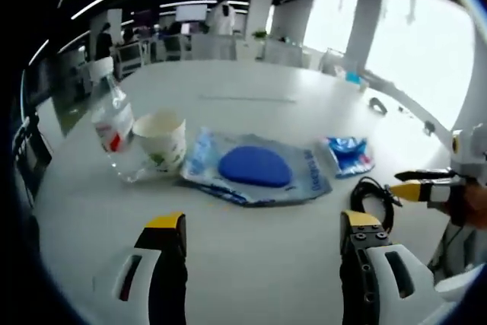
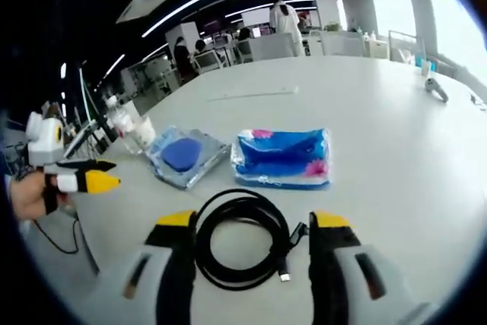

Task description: Arrange the tabletop items into an orderly group along one side of the table until the central work area is clear of visible clutter.

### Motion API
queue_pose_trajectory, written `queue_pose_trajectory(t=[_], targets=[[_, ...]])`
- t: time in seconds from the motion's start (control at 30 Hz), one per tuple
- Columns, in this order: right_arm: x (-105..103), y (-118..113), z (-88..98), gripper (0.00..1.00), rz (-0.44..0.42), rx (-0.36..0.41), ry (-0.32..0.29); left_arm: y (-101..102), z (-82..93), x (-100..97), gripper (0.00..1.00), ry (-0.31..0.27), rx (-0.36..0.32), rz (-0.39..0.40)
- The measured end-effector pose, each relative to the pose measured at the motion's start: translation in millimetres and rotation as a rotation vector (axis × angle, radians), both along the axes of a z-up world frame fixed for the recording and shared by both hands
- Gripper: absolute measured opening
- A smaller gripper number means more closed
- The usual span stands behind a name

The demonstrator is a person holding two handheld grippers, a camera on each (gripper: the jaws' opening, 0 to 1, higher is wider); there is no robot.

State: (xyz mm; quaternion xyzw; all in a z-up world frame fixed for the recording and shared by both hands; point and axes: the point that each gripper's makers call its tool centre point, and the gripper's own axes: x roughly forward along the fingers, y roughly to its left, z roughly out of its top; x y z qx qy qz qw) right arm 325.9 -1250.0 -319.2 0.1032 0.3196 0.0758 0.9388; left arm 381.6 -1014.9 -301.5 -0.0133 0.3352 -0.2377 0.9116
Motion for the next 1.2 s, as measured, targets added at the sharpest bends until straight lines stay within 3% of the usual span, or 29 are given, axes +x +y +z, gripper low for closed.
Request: queue_pose_trajectory(t=[0.6,1.2], targets=[[-13.3,12.1,-0.7,0.52,-0.080,-0.008,0.017,26.7,-8.2,27.5,0.77,-0.001,-0.009,-0.042],[3.1,30.9,3.6,0.49,-0.090,-0.007,0.021,34.3,-19.9,63.6,0.78,-0.006,-0.019,-0.089]])
